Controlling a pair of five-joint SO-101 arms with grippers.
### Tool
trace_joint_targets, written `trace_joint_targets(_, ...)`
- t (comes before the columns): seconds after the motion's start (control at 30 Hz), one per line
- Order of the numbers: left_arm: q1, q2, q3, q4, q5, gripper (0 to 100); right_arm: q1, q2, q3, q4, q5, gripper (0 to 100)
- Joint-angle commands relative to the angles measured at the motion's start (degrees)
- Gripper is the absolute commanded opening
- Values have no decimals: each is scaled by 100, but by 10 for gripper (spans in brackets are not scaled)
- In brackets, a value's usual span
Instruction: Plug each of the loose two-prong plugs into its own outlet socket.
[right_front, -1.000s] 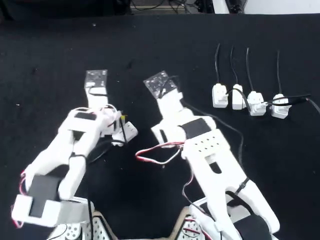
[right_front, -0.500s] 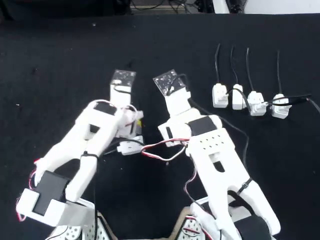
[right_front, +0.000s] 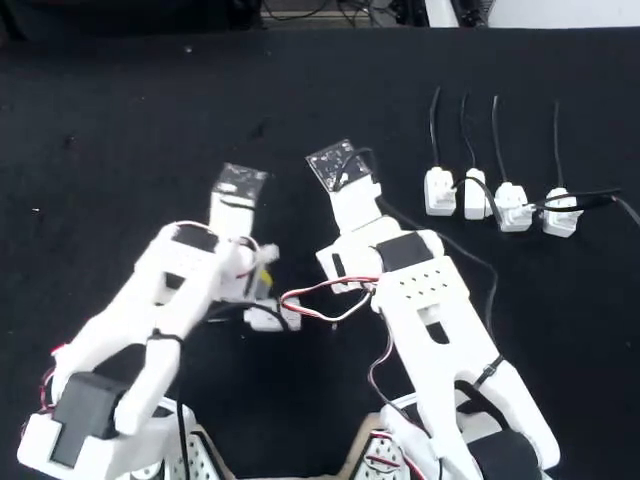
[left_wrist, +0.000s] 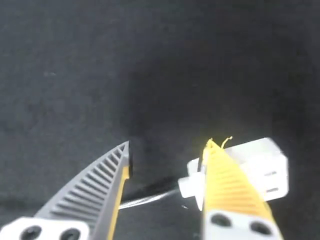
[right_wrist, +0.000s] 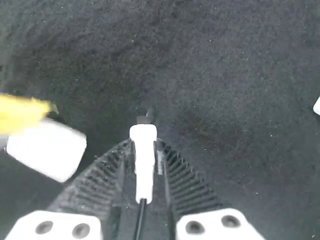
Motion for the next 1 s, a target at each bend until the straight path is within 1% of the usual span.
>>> trace_joint_targets(0.0, 347, -158, -84, -97, -9, 234, -193, -31, -224, 18, 0, 11)
trace_joint_targets(0.13, 251, -167, -180, -79, -26, 234, -255, -4, -215, 18, 0, 11)
trace_joint_targets(0.33, -866, -571, -470, 624, -141, 234, -255, -4, -215, 26, 0, 11)
trace_joint_targets(0.4, -1059, -668, -391, 932, -633, 234, -255, -4, -215, 26, 0, 11)
trace_joint_targets(0.47, -1068, -756, -198, 1213, -1231, 234, -246, -40, -215, 26, 0, 11)
trace_joint_targets(0.53, -857, -774, -4, 1407, -1653, 234, -202, -48, -251, 62, 70, 11)
trace_joint_targets(0.57, -716, -774, 84, 1433, -1749, 234, -114, -48, -286, 132, 202, 11)
trace_joint_targets(0.67, -127, -765, 312, 1266, -1653, 234, 220, -31, -514, 413, 404, 11)
trace_joint_targets(0.73, 277, -774, 453, 985, -1451, 234, 404, -4, -602, 519, 413, 11)
trace_joint_targets(0.8, 602, -730, 558, 633, -1178, 234, 492, -4, -602, 554, 580, 11)
trace_joint_targets(0.97, 1191, -774, 831, -255, -193, 234, 501, -4, -593, 554, 677, 11)
